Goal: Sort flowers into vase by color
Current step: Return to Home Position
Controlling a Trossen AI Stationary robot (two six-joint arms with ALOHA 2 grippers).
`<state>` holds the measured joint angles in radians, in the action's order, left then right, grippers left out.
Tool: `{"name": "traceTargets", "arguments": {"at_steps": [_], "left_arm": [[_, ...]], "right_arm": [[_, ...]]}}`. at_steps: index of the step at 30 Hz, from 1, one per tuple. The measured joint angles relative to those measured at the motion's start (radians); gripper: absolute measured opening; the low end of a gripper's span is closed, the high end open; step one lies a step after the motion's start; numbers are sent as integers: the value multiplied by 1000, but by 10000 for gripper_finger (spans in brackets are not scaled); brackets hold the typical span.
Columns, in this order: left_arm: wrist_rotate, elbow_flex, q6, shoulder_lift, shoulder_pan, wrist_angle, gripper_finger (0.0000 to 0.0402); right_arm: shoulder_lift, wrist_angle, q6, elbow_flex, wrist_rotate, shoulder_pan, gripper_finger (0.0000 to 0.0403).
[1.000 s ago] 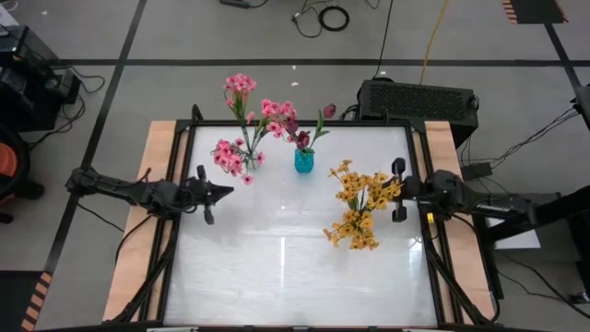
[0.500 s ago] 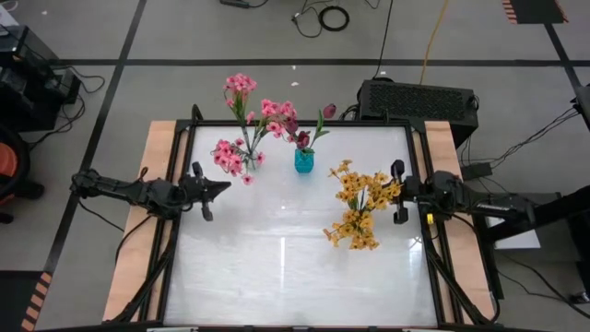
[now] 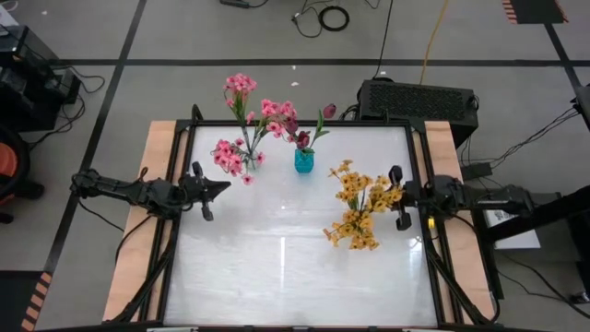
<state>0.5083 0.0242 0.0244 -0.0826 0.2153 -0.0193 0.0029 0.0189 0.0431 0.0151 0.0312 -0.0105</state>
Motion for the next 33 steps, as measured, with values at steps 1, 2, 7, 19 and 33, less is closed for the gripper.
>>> {"name": "traceTargets", "arguments": {"at_steps": [1,2,7,19,33], "left_arm": [[0,0,-2,0,0,0,1],[0,0,-5,0,0,0,1],[-1,0,-10,0,0,0,1],[-4,-1,-18,0,0,1,1],[-88,-15,-6,-17,0,-35,0]], "right_arm": [[0,0,-5,0,0,-12,0],[0,0,-8,0,-2,-23,0],[0,-2,-30,0,-8,-37,0],[0,-2,-30,0,-9,-37,0],[0,-2,-29,0,-9,-37,0]]}}
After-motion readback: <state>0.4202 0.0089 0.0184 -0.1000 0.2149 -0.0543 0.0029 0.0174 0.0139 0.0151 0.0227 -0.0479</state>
